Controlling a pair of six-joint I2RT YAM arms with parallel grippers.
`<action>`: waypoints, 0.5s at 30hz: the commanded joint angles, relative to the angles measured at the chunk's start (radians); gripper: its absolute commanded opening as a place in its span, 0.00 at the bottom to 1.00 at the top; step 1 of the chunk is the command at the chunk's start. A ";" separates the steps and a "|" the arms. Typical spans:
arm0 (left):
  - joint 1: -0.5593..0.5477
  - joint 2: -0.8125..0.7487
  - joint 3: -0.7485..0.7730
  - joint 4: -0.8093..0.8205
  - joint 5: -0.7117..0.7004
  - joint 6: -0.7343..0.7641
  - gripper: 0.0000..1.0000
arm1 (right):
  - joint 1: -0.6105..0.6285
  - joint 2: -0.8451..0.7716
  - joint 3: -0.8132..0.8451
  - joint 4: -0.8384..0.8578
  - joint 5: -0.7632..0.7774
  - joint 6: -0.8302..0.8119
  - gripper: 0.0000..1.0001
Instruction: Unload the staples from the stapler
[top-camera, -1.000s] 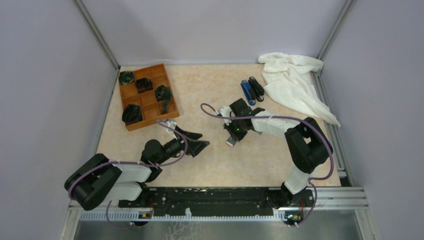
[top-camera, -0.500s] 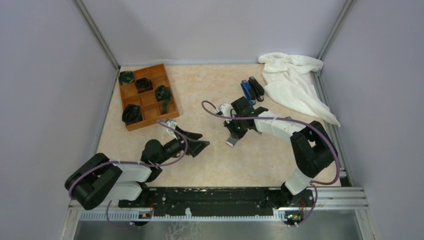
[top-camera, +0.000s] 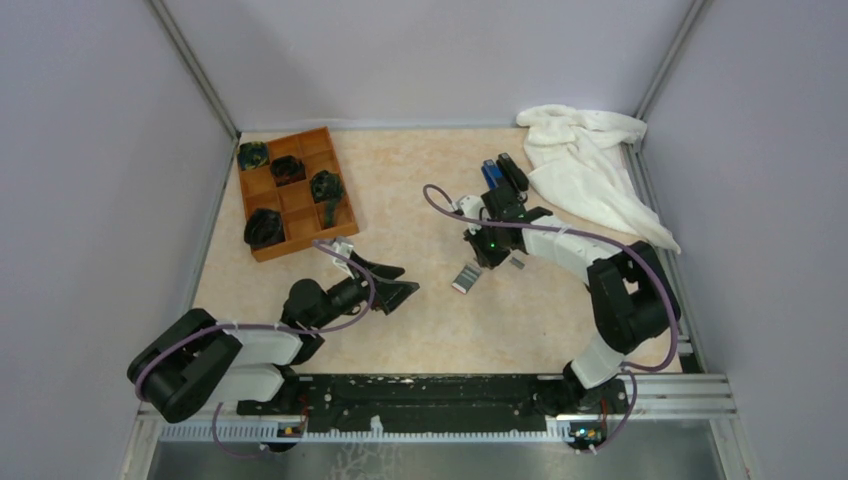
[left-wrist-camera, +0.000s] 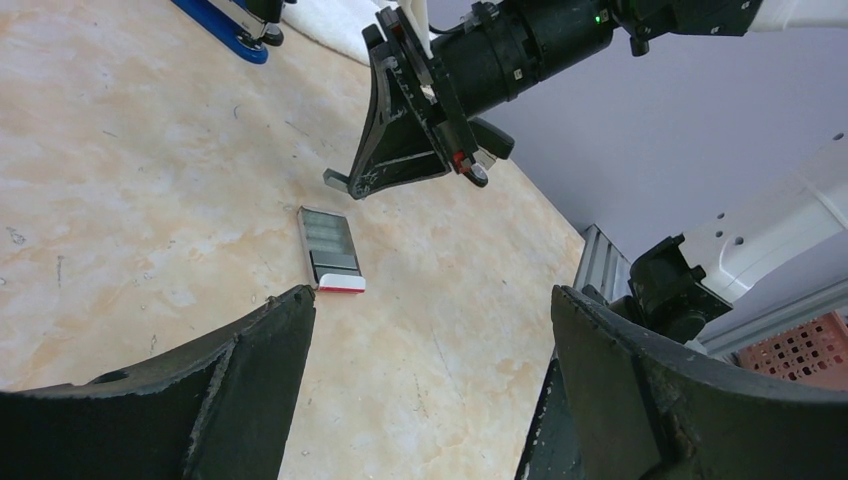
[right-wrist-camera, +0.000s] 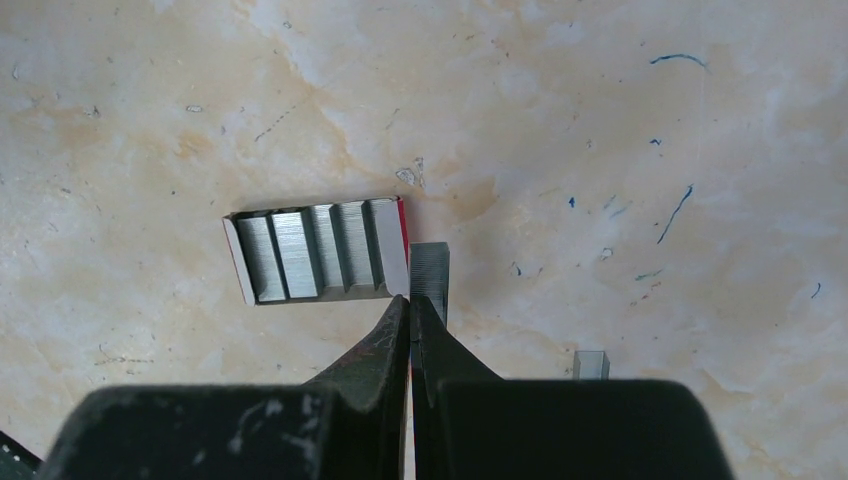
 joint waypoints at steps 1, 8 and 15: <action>-0.008 -0.029 -0.002 0.013 0.000 0.006 0.93 | -0.001 0.019 0.005 0.015 0.033 -0.001 0.00; -0.008 -0.030 -0.009 0.019 0.000 0.006 0.93 | -0.001 0.053 0.008 0.005 0.029 -0.008 0.00; -0.008 -0.031 -0.012 0.022 0.000 0.004 0.93 | -0.001 0.096 0.011 -0.008 0.024 -0.013 0.00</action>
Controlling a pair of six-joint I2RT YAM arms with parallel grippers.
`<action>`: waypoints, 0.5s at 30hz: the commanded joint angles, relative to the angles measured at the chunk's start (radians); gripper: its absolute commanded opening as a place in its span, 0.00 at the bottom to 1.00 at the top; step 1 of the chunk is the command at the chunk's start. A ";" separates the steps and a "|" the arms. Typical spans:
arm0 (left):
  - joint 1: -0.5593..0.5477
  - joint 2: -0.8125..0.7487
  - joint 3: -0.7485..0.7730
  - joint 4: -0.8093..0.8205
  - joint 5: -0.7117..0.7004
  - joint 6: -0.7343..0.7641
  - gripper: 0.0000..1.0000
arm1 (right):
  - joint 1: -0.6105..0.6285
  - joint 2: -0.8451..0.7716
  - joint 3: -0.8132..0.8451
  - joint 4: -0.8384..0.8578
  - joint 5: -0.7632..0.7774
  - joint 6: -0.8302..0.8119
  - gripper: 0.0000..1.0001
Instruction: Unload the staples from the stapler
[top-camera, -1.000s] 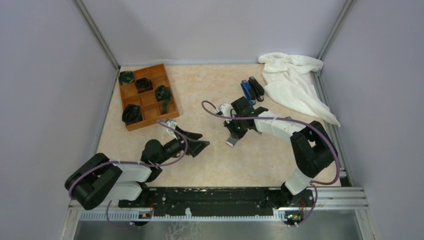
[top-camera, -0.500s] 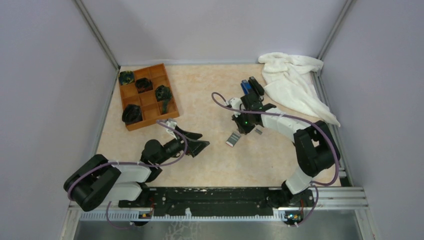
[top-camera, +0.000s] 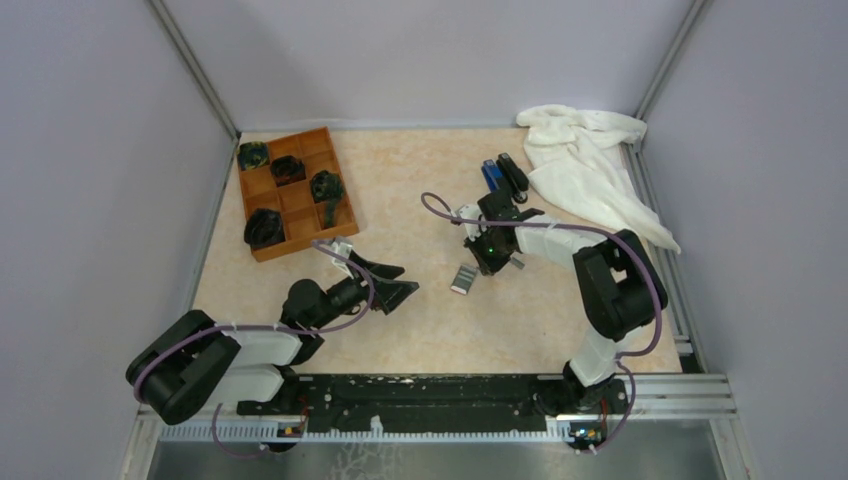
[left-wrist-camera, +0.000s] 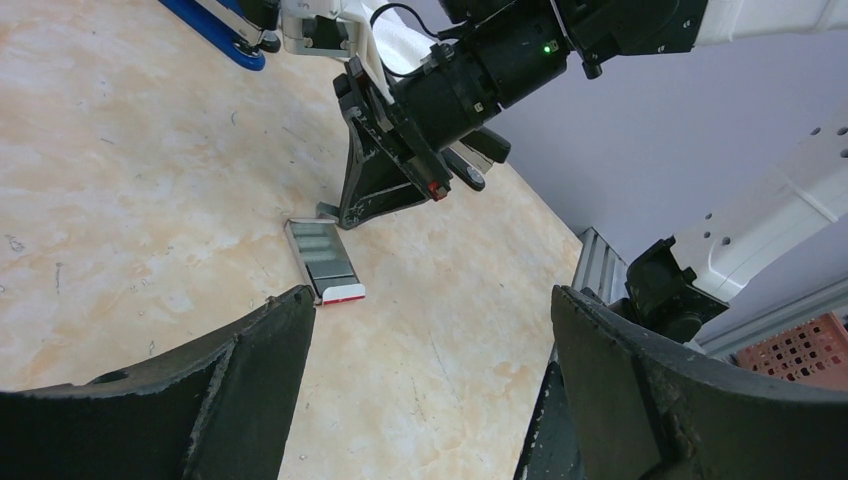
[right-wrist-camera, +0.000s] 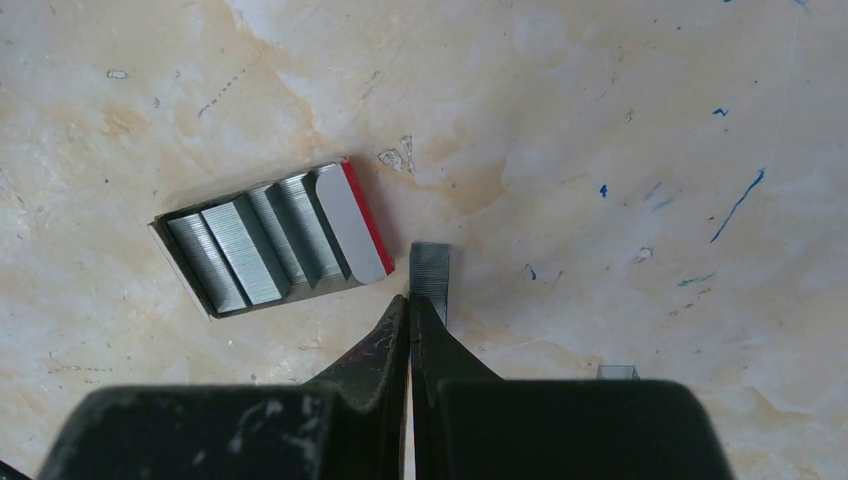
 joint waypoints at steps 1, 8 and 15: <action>-0.008 -0.015 -0.012 0.023 0.001 0.004 0.93 | -0.001 0.006 0.011 0.004 -0.002 -0.012 0.00; -0.008 -0.021 -0.014 0.022 -0.002 0.007 0.93 | 0.002 0.003 0.013 -0.014 -0.071 -0.027 0.00; -0.008 -0.023 -0.012 0.017 -0.005 0.008 0.93 | 0.035 0.002 0.014 -0.032 -0.110 -0.065 0.00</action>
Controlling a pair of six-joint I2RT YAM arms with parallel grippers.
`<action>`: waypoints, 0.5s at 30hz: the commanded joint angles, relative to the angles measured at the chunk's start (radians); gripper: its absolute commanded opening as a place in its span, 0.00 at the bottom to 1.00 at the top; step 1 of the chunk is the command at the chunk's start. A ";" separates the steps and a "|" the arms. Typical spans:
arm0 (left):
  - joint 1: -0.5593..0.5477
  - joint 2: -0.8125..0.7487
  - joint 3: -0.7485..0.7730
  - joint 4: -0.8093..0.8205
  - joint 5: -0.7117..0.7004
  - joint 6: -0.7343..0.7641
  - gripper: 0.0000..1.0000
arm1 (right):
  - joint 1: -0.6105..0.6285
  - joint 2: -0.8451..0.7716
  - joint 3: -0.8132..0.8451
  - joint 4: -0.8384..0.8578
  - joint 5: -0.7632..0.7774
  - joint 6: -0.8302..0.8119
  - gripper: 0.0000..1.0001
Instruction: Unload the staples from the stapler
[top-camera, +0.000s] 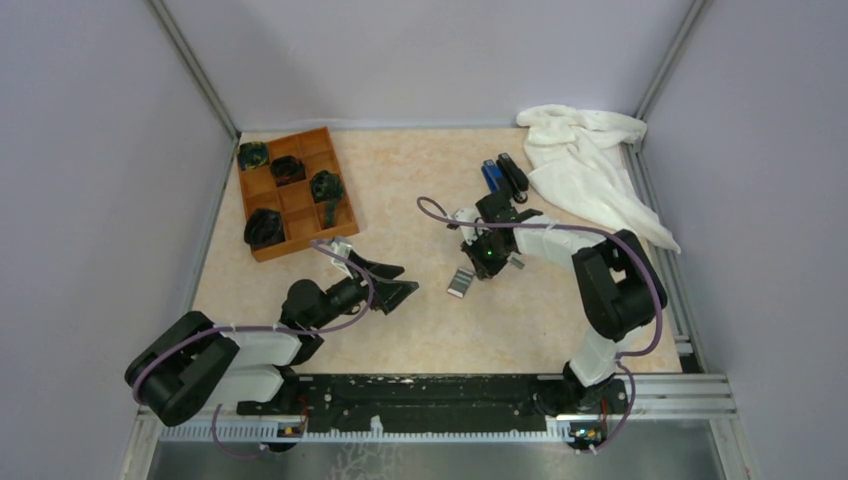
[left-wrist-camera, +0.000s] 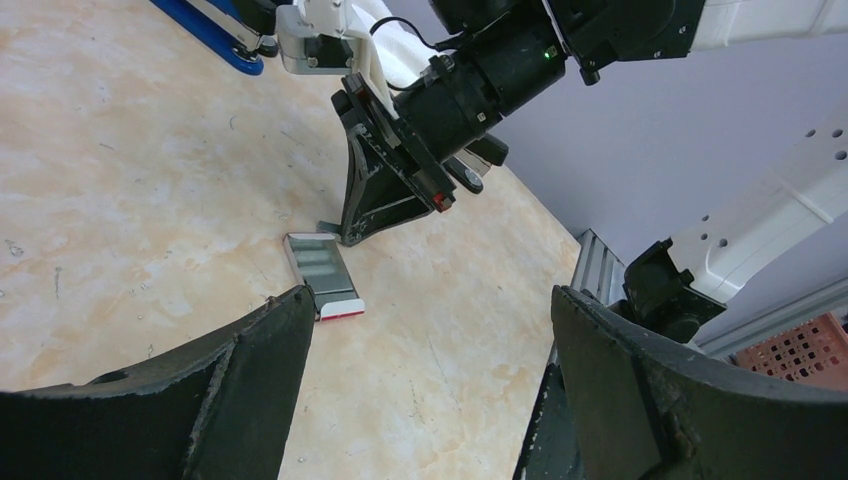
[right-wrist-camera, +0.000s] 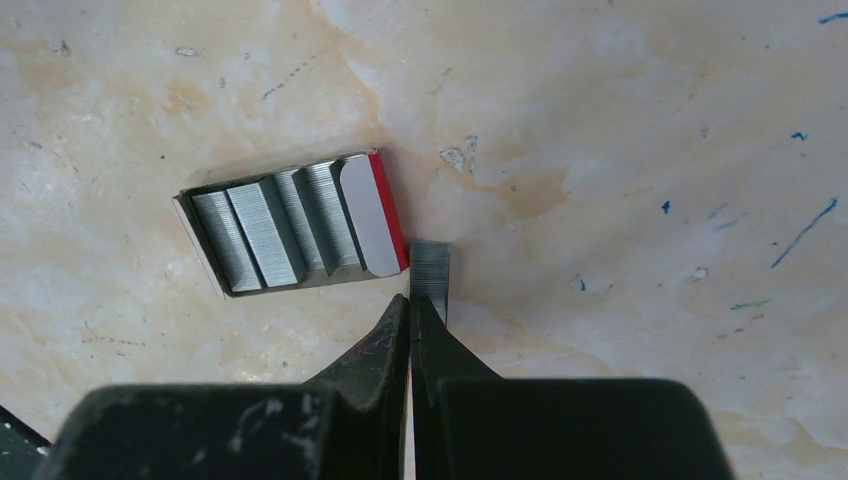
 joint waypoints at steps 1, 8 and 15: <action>-0.008 -0.014 -0.012 0.018 -0.004 0.008 0.93 | 0.033 -0.002 0.014 -0.014 -0.051 -0.040 0.00; -0.008 -0.034 -0.014 -0.004 -0.010 0.013 0.93 | 0.075 -0.011 0.013 -0.042 -0.066 -0.063 0.00; -0.008 -0.083 -0.012 -0.076 -0.025 0.025 0.93 | 0.104 -0.016 0.004 -0.084 -0.144 -0.062 0.00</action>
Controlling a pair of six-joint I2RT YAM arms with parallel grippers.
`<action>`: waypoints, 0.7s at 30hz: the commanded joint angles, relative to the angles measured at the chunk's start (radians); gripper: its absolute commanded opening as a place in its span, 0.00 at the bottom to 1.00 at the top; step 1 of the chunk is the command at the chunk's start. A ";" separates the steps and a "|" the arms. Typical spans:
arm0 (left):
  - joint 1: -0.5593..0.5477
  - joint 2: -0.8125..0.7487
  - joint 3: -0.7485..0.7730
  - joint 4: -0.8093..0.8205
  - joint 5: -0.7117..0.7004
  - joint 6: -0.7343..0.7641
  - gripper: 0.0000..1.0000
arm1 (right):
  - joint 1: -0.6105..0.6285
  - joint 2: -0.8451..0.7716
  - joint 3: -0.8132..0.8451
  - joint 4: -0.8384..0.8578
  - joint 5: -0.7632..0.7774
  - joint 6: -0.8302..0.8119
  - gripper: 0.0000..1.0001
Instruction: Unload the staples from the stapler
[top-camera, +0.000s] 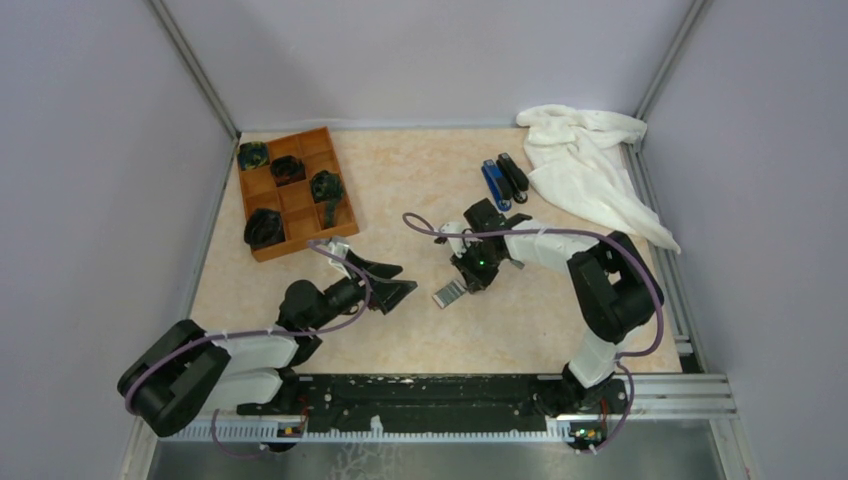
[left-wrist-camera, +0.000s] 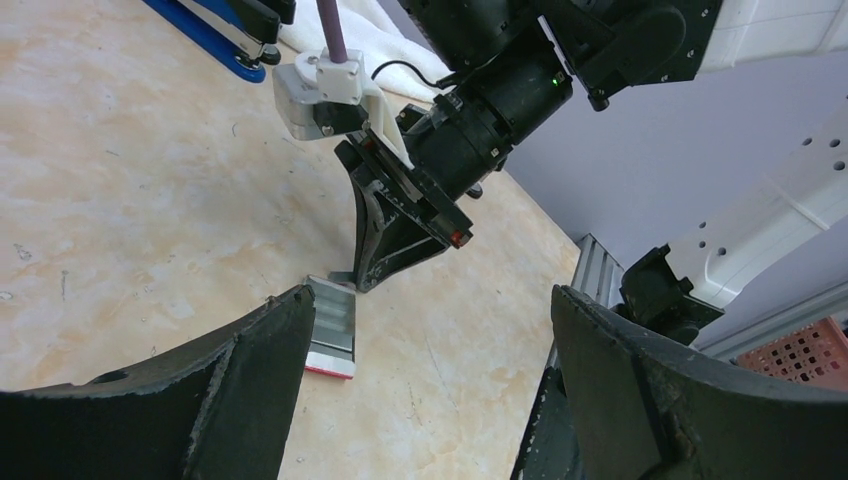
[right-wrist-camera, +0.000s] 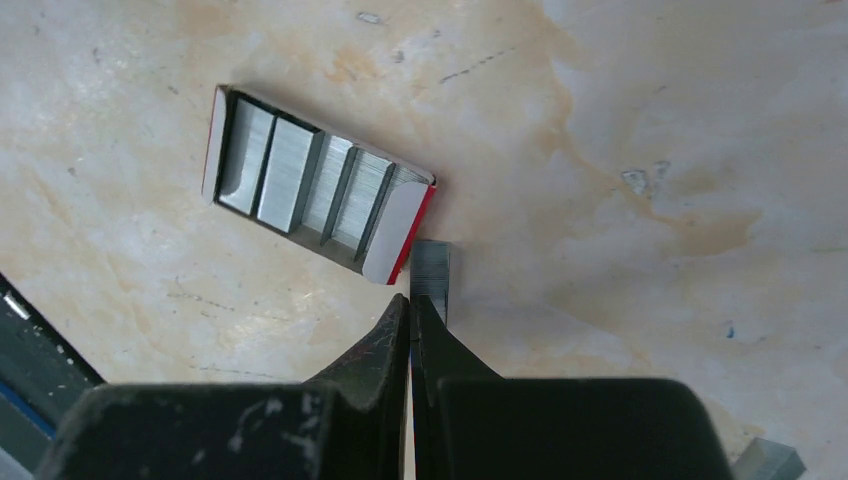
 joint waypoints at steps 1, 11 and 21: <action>-0.008 -0.042 -0.009 -0.047 -0.021 0.022 0.93 | 0.028 -0.018 0.003 -0.034 -0.083 -0.012 0.00; -0.008 -0.101 -0.010 -0.152 -0.031 -0.010 0.93 | 0.025 -0.057 0.004 -0.028 -0.088 0.054 0.00; -0.034 -0.002 0.042 -0.068 -0.022 -0.106 0.92 | -0.127 -0.223 0.000 0.006 -0.345 0.111 0.00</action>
